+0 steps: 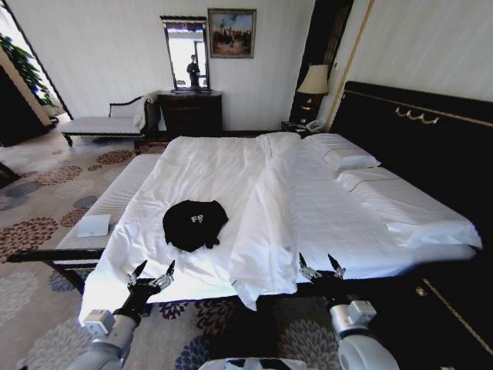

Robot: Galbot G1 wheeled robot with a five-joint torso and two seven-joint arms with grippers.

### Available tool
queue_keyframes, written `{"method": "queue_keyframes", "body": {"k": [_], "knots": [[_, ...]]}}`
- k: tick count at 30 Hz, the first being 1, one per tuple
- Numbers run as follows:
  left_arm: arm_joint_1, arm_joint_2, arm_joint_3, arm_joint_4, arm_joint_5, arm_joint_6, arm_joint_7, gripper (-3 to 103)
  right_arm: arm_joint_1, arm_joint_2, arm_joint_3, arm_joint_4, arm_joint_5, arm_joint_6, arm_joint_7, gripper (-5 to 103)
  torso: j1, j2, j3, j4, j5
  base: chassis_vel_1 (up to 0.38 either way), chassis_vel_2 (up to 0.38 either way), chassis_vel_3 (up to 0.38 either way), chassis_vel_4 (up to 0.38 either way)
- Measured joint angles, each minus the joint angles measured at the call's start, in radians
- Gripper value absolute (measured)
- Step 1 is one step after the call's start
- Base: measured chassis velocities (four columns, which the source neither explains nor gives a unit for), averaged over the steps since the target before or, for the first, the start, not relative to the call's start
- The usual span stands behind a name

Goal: Fold the clothes on the bed.

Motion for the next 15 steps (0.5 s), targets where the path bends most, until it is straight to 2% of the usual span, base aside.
{"method": "queue_keyframes", "body": {"k": [5, 8, 15], "knots": [[-0.004, 0.003, -0.006, 0.0, 0.0, 0.0, -0.002, 100, 0.049, -0.024, -0.013, -0.004, 0.09, -0.045, 0.005, 100, 0.0, 0.0, 0.0, 0.0002, 0.0, 0.117, 0.187, -0.118, -0.181], [-0.005, 0.003, -0.008, 0.001, 0.0, 0.001, -0.005, 100, 0.115, -0.047, -0.029, -0.034, 0.18, -0.07, 0.013, 100, 0.0, 0.0, 0.0, 0.0003, -0.0001, 0.072, 0.146, -0.068, -0.119], [-0.008, 0.001, -0.006, 0.0, 0.004, 0.005, -0.013, 100, 0.169, -0.061, -0.033, -0.116, 0.177, -0.068, 0.037, 100, 0.0, 0.0, 0.0, 0.0003, 0.0004, 0.015, 0.036, -0.003, -0.033]]}}
